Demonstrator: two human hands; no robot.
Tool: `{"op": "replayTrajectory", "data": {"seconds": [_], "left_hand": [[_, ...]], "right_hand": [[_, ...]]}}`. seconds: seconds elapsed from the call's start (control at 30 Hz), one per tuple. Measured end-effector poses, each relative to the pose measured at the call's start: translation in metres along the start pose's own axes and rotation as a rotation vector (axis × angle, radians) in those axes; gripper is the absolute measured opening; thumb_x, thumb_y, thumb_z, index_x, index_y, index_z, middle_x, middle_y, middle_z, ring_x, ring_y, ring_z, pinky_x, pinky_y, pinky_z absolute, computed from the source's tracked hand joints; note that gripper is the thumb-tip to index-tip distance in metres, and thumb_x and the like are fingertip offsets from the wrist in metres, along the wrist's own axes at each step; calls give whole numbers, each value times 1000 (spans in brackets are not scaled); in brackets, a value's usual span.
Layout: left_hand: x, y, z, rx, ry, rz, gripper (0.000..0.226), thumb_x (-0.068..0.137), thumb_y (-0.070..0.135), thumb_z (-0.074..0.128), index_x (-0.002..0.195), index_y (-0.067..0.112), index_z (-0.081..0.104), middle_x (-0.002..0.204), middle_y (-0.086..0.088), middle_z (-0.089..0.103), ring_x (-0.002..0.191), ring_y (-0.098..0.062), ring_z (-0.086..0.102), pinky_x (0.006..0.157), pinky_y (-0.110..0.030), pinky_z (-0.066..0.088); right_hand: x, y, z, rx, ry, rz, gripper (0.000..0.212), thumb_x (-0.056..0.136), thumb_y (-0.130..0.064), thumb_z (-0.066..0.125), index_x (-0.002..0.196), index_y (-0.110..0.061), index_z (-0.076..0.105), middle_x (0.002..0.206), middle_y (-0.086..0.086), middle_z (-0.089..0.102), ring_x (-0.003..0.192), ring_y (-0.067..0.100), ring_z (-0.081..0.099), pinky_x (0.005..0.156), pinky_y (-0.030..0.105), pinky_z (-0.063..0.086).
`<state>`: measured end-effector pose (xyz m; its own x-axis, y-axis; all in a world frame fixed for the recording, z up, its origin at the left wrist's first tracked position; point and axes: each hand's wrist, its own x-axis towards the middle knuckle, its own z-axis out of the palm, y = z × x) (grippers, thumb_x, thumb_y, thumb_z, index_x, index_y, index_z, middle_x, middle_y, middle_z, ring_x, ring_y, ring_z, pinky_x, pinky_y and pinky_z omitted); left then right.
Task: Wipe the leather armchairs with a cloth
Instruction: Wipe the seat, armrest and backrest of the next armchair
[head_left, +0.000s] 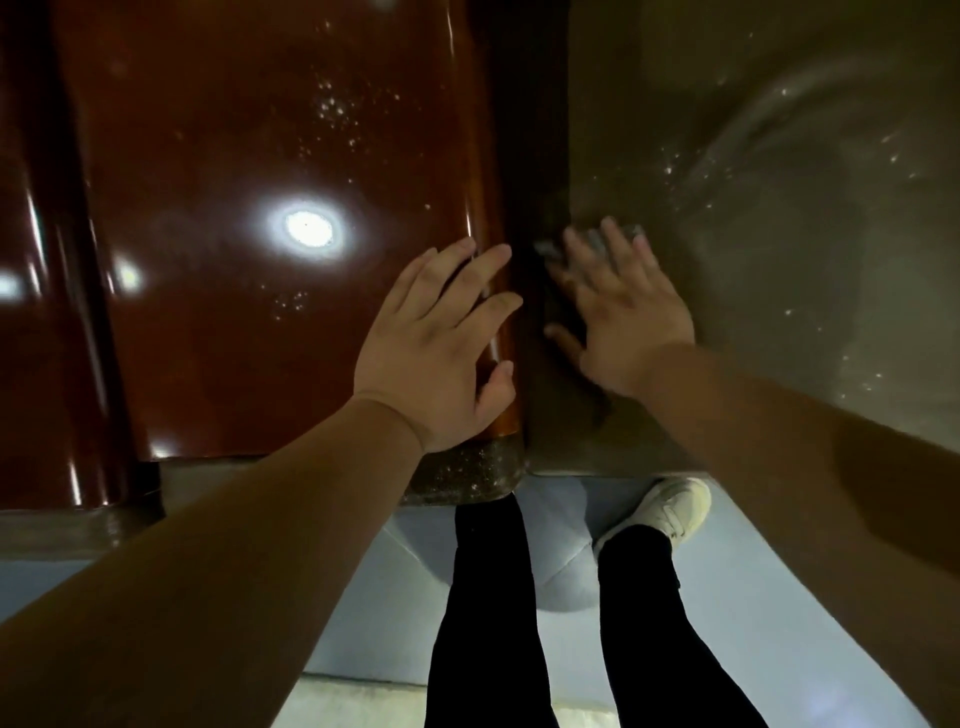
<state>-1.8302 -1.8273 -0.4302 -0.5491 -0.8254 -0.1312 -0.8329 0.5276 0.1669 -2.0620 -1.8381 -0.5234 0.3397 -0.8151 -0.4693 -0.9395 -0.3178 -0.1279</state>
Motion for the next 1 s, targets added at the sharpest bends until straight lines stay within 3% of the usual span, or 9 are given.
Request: {"op": "replayTrajectory", "data": {"seconds": [0.1, 0.27, 0.37, 0.43, 0.53, 0.6, 0.83, 0.9, 1.0], "left_hand": [[0, -1, 1, 6, -1, -4, 58, 89, 46, 57, 140, 18, 64, 164, -9, 41, 154, -33, 30, 127, -54, 22], [1, -4, -5, 6, -6, -12, 59, 90, 47, 55, 140, 18, 65, 165, -8, 41, 154, -32, 29, 129, -48, 16], [3, -4, -5, 4, -18, -9, 61, 89, 51, 55, 141, 19, 64, 166, -7, 39, 155, -32, 28, 129, -48, 15], [5, -4, -4, -2, -23, -4, 62, 89, 52, 56, 141, 20, 64, 166, -7, 39, 155, -32, 28, 129, -49, 16], [4, -4, -3, -2, -11, -11, 61, 90, 52, 58, 140, 19, 64, 166, -8, 40, 155, -32, 29, 130, -48, 16], [2, -6, -3, 10, -16, -15, 60, 90, 52, 58, 140, 19, 64, 166, -7, 39, 155, -32, 29, 130, -47, 14], [4, -2, -4, -7, -5, -29, 67, 90, 52, 59, 148, 17, 58, 169, -9, 34, 156, -30, 27, 130, -46, 15], [3, -1, -4, -8, -14, -51, 72, 90, 52, 59, 152, 16, 52, 170, -10, 31, 156, -30, 25, 130, -45, 16], [0, -2, -5, -23, -17, -83, 79, 89, 52, 57, 157, 15, 43, 171, -10, 28, 157, -29, 24, 131, -45, 16]], "right_hand": [[25, -4, -11, 67, 55, 195, 76, 100, -67, 12, 166, -29, 5, 174, 3, -10, 158, 36, -14, 128, 56, 0], [-56, -33, 32, -30, -34, -257, 78, 103, -67, 23, 167, -28, 3, 174, 4, 1, 160, 35, -9, 129, 54, -1], [-42, -8, 28, -101, -98, -403, 80, 101, -71, 19, 166, -29, -4, 174, 5, -3, 159, 33, -11, 128, 53, -5], [-3, 5, 6, -101, -62, -313, 82, 99, -73, 14, 164, -31, -12, 173, 3, -8, 159, 33, -14, 128, 53, -4], [45, 8, -23, 20, 15, 41, 80, 99, -72, 9, 166, -30, -3, 172, 3, -15, 157, 33, -20, 128, 55, -3], [43, -11, -23, 78, 22, 151, 79, 98, -72, 6, 165, -30, -2, 172, 4, -19, 156, 34, -23, 128, 56, -3], [-27, -3, 9, -76, -120, -340, 82, 99, -73, 22, 166, -31, 3, 173, 2, -1, 160, 32, -8, 129, 54, -2], [7, 14, -8, -92, -59, -284, 81, 100, -71, 23, 166, -31, -1, 173, 0, -4, 159, 30, -9, 128, 51, -4], [55, 21, -36, 13, 9, 73, 74, 102, -63, 17, 166, -28, 1, 173, 2, -12, 158, 32, -16, 128, 52, -5]]}}
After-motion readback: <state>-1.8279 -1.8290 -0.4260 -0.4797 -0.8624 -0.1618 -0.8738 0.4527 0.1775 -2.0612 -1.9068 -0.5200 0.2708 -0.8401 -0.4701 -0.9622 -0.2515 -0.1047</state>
